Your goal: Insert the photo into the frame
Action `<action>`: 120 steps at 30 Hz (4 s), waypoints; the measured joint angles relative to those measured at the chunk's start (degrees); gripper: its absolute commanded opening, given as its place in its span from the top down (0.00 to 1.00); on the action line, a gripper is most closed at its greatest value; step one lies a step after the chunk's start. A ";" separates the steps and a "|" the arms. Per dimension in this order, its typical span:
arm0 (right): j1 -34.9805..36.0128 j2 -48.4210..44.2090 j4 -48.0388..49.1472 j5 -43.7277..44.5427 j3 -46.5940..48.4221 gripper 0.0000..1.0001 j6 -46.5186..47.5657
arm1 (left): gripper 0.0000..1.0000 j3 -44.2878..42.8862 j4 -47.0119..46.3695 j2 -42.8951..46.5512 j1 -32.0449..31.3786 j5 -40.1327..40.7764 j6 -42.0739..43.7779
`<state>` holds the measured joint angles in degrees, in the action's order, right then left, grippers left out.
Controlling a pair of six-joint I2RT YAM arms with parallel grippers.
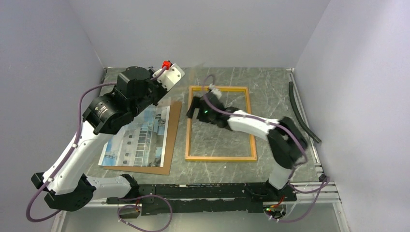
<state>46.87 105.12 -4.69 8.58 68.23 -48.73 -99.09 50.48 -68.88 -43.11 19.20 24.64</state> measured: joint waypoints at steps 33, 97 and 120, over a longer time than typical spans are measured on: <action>-16.94 -29.14 10.67 -22.23 -20.55 0.10 -28.92 | 0.97 13.64 -1.20 -1.20 0.00 -28.24 -19.56; -34.36 -9.66 -26.36 -45.29 4.24 1.00 25.40 | 0.11 24.98 -0.37 -13.62 30.29 -43.91 -17.90; -35.71 -9.62 -10.97 -44.61 -17.27 0.44 17.81 | 0.39 35.76 -19.02 -27.74 26.18 -45.35 -6.32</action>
<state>11.16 95.50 -15.66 -36.03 50.96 -30.92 -63.33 31.46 -96.62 -16.93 -26.15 18.33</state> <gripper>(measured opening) 0.508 0.622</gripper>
